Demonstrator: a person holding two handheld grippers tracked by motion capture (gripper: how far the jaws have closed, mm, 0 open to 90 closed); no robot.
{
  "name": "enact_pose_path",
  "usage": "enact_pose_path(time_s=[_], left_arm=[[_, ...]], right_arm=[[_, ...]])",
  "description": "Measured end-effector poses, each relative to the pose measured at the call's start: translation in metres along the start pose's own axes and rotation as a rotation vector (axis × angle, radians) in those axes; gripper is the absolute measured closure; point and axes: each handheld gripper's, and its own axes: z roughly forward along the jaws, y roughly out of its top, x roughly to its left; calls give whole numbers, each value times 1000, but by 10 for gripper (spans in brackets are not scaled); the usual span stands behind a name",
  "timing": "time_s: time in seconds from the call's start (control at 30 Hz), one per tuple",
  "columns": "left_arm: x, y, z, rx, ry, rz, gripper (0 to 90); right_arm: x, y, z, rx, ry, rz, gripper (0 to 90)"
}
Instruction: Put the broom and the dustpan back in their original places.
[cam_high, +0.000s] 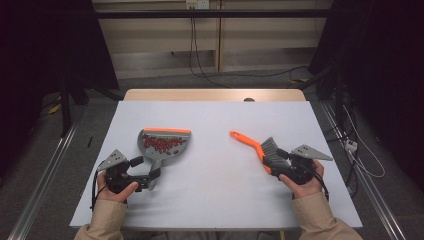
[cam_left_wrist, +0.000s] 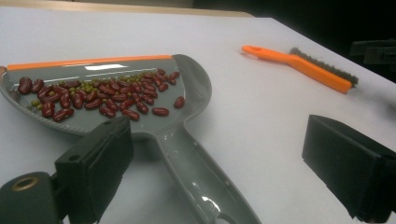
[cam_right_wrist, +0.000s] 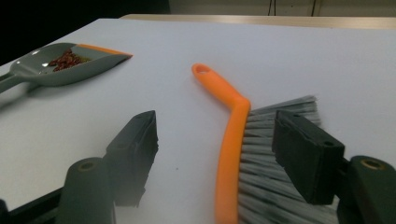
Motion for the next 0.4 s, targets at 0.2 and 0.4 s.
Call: enact_pose_path(time_s=[0.2, 0.4], left_arm=[[1, -3, -2, -1, -3, 25, 70], [1, -2, 1, -8, 0, 32, 70]], right_arm=[[4, -10, -7, 19, 25, -27, 262], [2, -14, -11, 14, 29, -41, 240]])
